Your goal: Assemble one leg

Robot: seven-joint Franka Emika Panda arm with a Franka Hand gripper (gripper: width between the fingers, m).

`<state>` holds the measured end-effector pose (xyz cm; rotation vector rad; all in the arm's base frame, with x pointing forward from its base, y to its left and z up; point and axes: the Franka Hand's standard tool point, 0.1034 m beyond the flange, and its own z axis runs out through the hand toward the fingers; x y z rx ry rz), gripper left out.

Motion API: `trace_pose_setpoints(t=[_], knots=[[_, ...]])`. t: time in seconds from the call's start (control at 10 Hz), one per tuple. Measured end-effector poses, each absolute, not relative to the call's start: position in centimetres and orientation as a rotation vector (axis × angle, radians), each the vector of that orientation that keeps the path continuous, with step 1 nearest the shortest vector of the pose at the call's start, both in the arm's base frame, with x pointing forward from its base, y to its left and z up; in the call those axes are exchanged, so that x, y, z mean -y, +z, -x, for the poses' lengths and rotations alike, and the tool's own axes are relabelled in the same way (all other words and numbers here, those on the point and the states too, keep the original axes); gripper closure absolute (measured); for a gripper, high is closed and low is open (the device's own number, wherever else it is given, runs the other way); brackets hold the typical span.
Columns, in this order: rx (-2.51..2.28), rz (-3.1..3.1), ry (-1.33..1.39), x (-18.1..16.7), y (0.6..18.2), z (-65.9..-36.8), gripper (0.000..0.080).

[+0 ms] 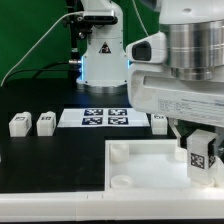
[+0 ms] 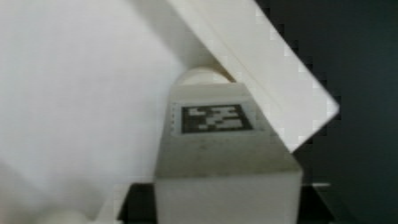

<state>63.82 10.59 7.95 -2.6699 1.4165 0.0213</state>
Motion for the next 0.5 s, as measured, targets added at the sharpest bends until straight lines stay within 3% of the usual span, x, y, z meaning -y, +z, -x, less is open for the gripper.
trace_pose_setpoints(t=[0.5], knots=[[-1.943,2.293,0.077,-10.63,7.9,-63.33,0.0505]])
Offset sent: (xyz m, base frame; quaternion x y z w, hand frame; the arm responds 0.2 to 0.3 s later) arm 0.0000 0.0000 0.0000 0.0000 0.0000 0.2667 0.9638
